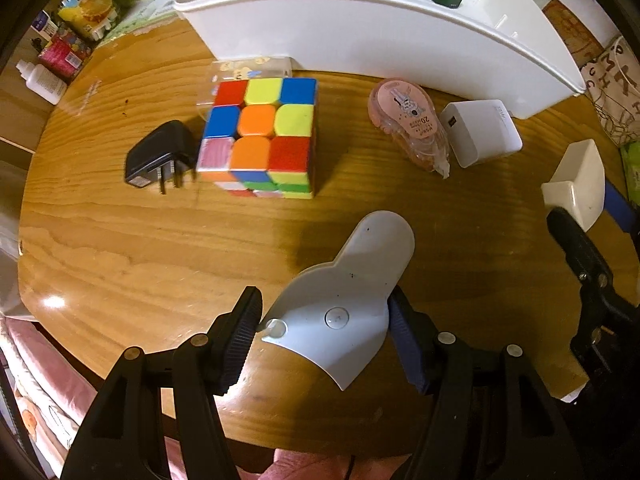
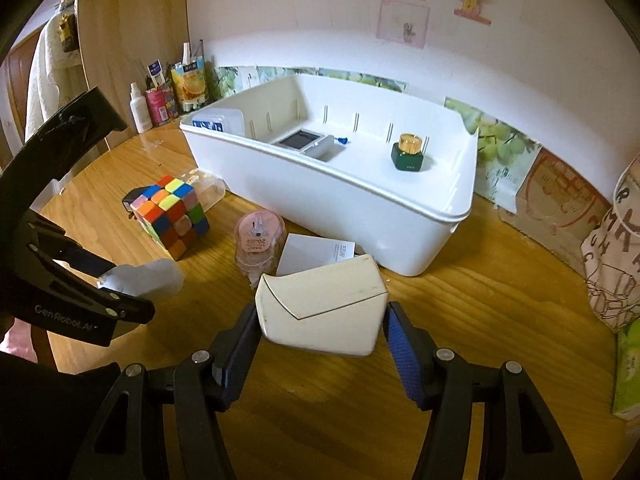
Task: Organize rigid objects
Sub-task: 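Lift the curved piece and folded card with both grippers over the white bin, then lower both held items into the bin and open both grippers, then withdraw both grippers from the bin back over the desk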
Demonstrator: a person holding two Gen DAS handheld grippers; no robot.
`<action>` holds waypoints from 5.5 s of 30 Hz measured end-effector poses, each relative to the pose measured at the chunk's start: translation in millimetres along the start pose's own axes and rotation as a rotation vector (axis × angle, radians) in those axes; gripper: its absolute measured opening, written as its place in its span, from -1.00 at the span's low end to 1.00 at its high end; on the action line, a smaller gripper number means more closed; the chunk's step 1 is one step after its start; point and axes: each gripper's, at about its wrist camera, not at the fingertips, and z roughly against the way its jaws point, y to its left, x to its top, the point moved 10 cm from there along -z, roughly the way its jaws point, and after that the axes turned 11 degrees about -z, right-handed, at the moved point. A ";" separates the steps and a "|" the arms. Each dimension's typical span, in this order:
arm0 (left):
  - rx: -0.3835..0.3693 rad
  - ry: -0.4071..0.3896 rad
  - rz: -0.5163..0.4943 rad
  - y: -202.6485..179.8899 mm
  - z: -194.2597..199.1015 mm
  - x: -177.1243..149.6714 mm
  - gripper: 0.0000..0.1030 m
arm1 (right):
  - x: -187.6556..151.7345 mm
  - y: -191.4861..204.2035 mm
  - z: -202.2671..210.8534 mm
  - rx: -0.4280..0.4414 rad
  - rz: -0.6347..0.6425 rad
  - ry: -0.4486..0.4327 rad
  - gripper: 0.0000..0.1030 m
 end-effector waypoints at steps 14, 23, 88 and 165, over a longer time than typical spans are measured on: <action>0.090 -0.121 -0.056 43.1 79.9 14.4 0.29 | 17.1 10.6 21.1 0.030 -0.031 -0.046 0.22; 0.121 -0.207 -0.077 53.6 125.9 51.2 0.29 | 46.5 17.0 27.1 0.040 -0.040 -0.076 0.22; -0.099 -0.528 0.091 7.8 113.8 219.8 0.43 | 130.2 -56.8 -67.2 0.123 -0.142 -0.056 0.52; 0.031 -0.577 -0.072 136.9 185.6 71.5 0.55 | 54.1 43.4 31.7 0.045 -0.465 -0.024 0.59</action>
